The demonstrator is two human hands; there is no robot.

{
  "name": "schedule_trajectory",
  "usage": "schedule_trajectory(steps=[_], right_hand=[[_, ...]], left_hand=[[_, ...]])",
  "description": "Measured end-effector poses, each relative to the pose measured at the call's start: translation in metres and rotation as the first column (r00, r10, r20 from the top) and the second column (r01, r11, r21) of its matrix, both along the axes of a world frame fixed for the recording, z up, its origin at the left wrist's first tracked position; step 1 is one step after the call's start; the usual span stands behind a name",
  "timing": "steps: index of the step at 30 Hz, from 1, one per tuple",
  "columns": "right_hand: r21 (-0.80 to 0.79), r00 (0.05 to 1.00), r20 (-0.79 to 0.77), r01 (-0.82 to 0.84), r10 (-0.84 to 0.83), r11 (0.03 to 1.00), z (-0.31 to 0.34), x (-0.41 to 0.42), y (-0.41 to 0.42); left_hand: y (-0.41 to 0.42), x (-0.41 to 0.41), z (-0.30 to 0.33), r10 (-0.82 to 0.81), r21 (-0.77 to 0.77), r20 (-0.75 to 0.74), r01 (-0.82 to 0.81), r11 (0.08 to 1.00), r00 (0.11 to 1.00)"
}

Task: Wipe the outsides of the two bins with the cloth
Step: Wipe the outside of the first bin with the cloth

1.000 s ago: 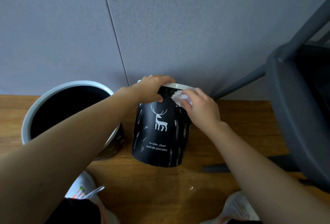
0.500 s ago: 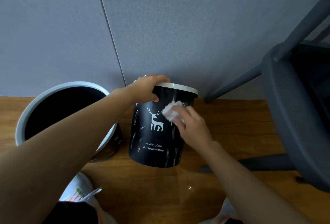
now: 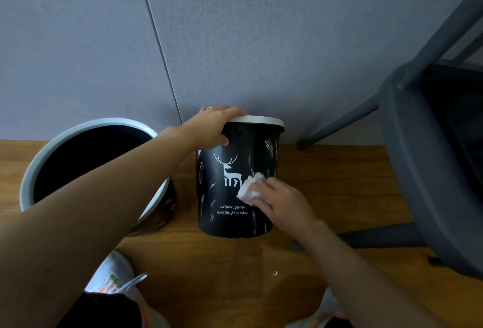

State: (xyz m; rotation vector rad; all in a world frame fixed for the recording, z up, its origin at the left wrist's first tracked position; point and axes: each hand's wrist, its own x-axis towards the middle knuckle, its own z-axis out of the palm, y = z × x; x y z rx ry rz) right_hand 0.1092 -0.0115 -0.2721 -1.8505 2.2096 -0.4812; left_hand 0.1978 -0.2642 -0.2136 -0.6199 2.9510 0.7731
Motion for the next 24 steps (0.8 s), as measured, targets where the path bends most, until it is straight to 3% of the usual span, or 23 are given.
schedule_trajectory(steps=[3, 7, 10, 16, 18, 24], right_hand=[[-0.005, 1.0, -0.001, -0.028, 0.028, 1.0, 0.001, 0.001, -0.001], [-0.097, 0.988, 0.034, 0.154, -0.151, 0.983, 0.018, -0.017, -0.04], [-0.149, 0.979, 0.018, 0.202, -0.202, 0.968, 0.03, -0.026, -0.061], [-0.001, 0.999, -0.026, -0.026, 0.026, 1.0, 0.01, -0.003, -0.006], [0.028, 1.0, 0.001, -0.022, 0.022, 0.999, 0.004, 0.003, 0.005], [0.015, 0.999, -0.041, -0.02, 0.02, 1.0, 0.009, 0.001, -0.009]], left_hand=[[-0.003, 0.002, -0.004, 0.025, 0.008, 0.009, -0.025, 1.0, 1.0], [-0.002, 0.003, -0.007, 0.027, -0.005, 0.0, -0.027, 1.0, 1.0], [0.0, 0.001, -0.008, 0.016, -0.002, -0.016, -0.016, 1.0, 1.0], [0.005, -0.001, -0.009, -0.037, -0.073, 0.011, 0.037, 0.997, 0.999], [0.003, 0.001, -0.009, -0.052, -0.109, 0.019, 0.054, 0.993, 0.998], [0.001, 0.008, 0.0, -0.033, 0.035, -0.004, 0.033, 0.999, 0.999]])
